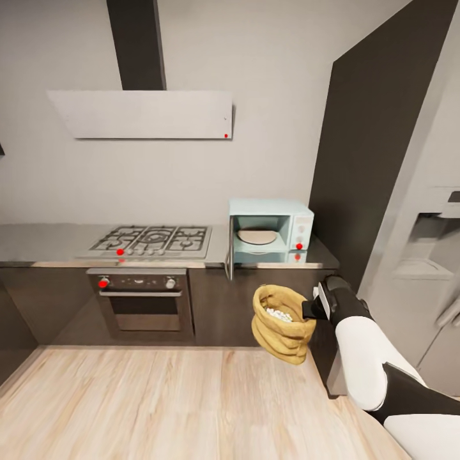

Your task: In the kitchen, take the popcorn bag from the countertop, put it into the microwave, and heat it until the popcorn is cooked so the cooked popcorn ends up inside the bag.

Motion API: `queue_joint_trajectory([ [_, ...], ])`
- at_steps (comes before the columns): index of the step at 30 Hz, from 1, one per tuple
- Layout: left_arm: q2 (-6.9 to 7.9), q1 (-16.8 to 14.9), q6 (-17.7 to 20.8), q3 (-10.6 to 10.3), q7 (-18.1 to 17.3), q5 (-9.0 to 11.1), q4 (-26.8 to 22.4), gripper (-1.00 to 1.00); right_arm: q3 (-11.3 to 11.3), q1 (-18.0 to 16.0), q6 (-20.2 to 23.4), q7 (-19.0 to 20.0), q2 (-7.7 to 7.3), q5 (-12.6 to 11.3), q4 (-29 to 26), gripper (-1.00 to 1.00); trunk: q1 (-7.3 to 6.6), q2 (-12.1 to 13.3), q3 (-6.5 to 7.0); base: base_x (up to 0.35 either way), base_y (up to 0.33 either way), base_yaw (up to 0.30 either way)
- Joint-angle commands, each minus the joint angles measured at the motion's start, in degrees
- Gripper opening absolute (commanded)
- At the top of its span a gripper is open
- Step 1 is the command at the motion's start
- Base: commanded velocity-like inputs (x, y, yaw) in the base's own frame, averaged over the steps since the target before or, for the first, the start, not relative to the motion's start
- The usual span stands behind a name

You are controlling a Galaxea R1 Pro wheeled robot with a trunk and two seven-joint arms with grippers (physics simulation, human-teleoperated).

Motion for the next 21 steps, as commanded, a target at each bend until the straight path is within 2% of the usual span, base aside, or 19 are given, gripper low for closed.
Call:
queue_joint_trajectory([
  [1,-0.01,0.0,-0.1,0.0,0.0,0.2,-0.1,1.0,-0.4,0.0,0.1,0.5,0.08,0.6,-0.1,-1.0,0.05,-0.1,-0.08,0.322,0.0,0.0],
  [17,-0.02,0.0,-0.1,0.0,0.0,0.2,-0.1,1.0,-0.5,0.0,0.7,0.6,-0.01,0.4,0.4,-1.0,0.05,-0.1,-0.08,0.321,0.0,0.0],
  [21,-0.01,0.0,-0.3,0.1,0.0,0.2,-0.1,1.0,-0.4,0.0,0.7,0.6,0.1,0.4,0.4,-1.0,0.05,-0.1,-0.08,0.115,0.0,0.0],
])
